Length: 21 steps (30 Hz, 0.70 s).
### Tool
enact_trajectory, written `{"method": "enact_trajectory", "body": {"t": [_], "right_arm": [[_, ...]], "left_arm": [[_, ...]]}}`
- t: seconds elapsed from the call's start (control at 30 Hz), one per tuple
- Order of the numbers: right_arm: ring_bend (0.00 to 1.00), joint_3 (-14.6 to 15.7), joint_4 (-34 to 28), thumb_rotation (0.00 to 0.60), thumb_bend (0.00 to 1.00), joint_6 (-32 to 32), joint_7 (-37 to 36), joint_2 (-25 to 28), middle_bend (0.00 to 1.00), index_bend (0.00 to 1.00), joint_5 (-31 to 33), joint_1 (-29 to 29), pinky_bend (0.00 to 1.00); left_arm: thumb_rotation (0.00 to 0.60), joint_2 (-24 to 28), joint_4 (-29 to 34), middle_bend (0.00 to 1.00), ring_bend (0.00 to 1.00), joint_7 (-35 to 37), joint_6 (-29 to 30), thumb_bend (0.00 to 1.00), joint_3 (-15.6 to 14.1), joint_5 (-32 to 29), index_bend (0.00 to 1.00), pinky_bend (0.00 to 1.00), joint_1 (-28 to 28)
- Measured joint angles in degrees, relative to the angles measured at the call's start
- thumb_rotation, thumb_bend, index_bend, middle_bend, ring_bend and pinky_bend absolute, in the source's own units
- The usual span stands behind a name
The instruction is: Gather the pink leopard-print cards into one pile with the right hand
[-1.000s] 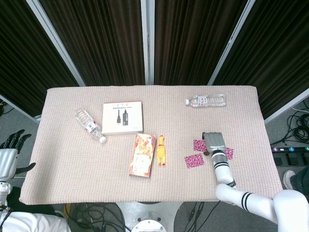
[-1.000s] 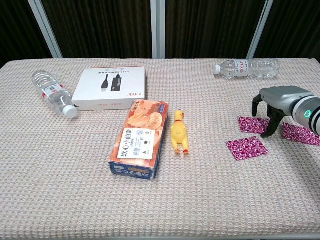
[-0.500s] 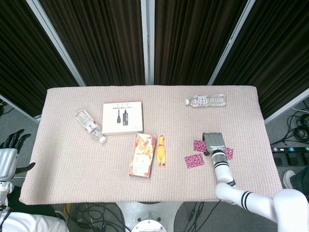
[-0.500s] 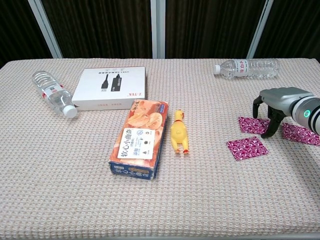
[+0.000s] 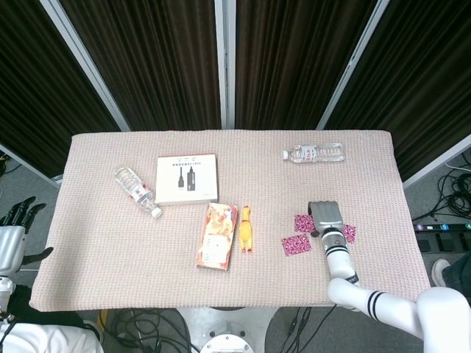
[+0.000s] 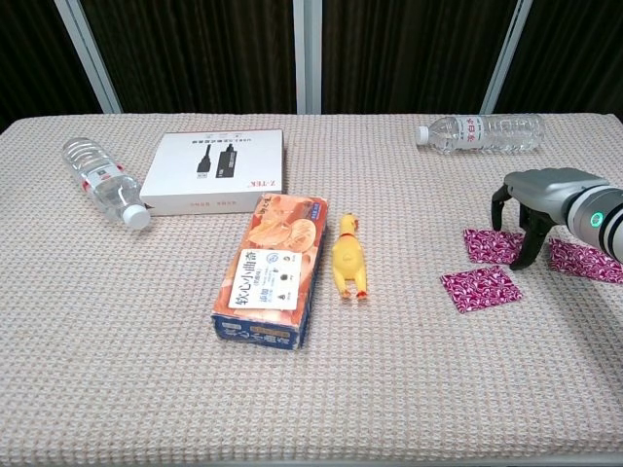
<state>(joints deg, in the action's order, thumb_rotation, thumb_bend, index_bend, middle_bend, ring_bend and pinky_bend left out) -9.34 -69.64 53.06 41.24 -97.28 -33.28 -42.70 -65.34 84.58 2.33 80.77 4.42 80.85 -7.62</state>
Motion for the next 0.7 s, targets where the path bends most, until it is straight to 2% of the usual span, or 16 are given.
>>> {"method": "enact_trajectory", "body": {"t": [0.43,0.7], "right_arm": [[1.0,-1.09,-6.6,0.6,0.0,3.7,-0.73,3.91,1.0,0.45,-0.88,0.64,1.0],[1.0,-0.56,-14.56,0.6,0.0,11.2,1.87,8.21,1.0,0.45,2.53,3.13,1.0]], "left_arm": [[0.6,0.16,0.2,0.19,0.13,0.2,0.07,0.0,-0.04,0.03,0.22,0.3,0.09],[0.6,0.03,0.41,0.19,0.13,0.02,-0.47,0.0,-0.13,0.3,0.22,0.3,-0.31]]}}
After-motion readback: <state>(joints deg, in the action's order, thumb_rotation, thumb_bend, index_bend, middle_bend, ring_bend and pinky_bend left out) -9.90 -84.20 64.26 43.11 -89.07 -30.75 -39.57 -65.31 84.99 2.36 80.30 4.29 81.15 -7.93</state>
